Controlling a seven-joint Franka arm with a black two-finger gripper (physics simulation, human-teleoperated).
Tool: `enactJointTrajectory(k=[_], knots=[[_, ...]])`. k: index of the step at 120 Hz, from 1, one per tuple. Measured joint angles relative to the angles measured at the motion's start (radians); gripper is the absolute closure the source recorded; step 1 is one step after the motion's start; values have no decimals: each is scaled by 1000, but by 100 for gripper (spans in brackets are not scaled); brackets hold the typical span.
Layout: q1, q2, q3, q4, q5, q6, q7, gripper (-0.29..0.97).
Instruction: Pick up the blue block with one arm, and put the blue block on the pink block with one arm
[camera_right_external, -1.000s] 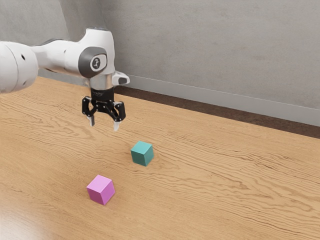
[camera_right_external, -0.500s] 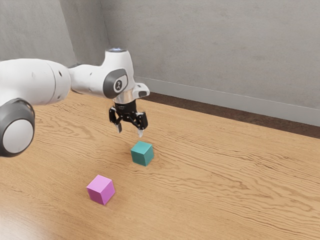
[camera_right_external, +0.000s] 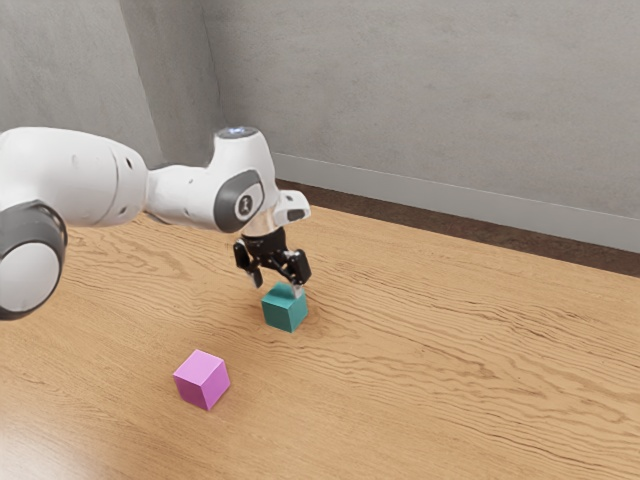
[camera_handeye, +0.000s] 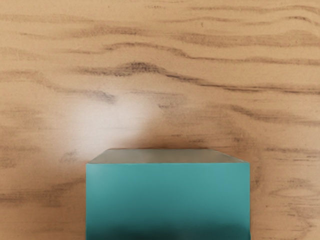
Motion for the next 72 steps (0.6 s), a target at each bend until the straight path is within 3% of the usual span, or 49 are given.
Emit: enactJointTrajectory(k=[72], knots=[[-2,86,-6,9,-17,65,33,0]])
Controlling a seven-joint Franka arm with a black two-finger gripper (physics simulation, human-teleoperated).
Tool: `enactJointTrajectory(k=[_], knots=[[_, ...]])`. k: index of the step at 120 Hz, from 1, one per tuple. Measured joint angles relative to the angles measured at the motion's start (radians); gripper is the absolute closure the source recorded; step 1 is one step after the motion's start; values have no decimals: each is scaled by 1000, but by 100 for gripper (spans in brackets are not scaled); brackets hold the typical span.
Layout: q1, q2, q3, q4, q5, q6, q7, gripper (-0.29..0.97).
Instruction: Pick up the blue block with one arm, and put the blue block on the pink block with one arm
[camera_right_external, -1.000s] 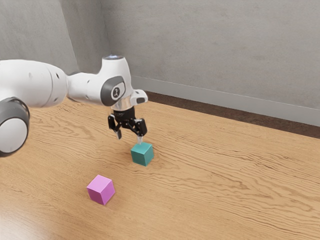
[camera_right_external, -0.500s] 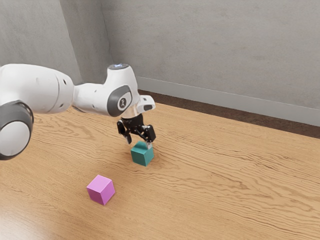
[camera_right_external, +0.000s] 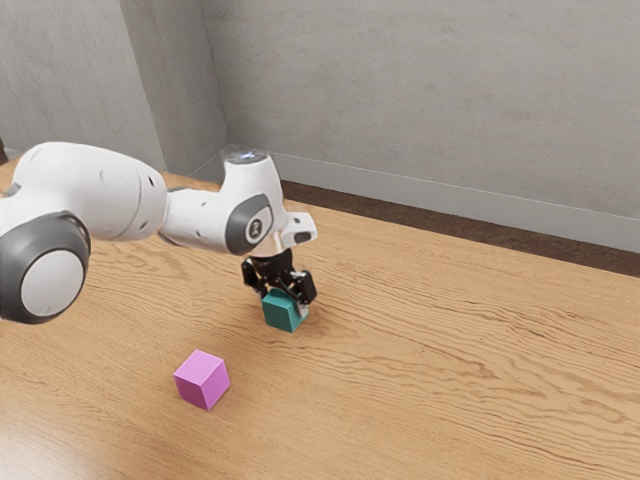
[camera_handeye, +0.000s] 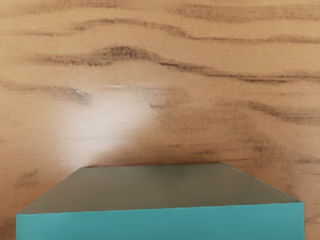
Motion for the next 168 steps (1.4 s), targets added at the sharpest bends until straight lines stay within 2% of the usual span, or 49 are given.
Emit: enactJointTrajectory(k=[18,40,68,81,97,117,134,153,168], knots=[[0,11,-2,13,-7,7,5,1],[0,-13,-2,-4,-26,10,2,29],[-4,-67,-1,-50,-53,9,-18,36],[-4,-177,-1,-151,-50,8,-27,36],[5,-394,-10,-351,-21,5,-38,36],[129,-580,-121,-555,4,-3,-56,36],[202,-650,-173,-633,9,-7,-70,36],[203,-676,-208,-676,10,-10,-87,35],[238,-707,-241,-711,9,-11,-97,34]])
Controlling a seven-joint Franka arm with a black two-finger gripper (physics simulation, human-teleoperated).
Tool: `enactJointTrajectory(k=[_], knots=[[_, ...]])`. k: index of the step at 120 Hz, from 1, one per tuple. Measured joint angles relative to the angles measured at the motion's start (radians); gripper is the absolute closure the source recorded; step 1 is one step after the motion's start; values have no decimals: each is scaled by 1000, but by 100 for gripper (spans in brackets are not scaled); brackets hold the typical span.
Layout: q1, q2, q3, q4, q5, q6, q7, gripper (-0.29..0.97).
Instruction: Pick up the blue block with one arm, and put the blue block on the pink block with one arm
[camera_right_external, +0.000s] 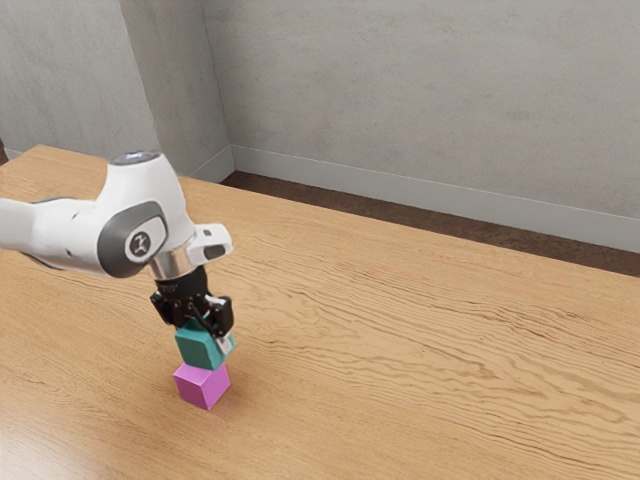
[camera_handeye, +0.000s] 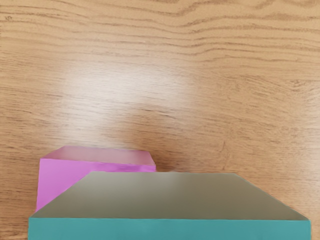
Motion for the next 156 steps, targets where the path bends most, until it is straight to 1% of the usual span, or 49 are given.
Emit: enactJointTrajectory(k=[6,19,38,45,58,71,121,126,148,156], knots=[[8,-11,-6,-15,-1,0,-3,33],[71,-50,-66,-56,-3,-1,-8,33],[114,-74,-84,-87,-5,-2,-12,33],[118,-64,-86,-82,-3,-2,-11,33],[118,-27,-87,-47,35,-1,-8,33],[118,-10,-87,-38,55,-1,-2,33],[118,42,-86,-10,68,8,18,33],[118,42,-87,-10,64,8,20,28],[119,32,-87,-9,51,7,33,13],[119,9,-87,34,53,-5,37,10]])
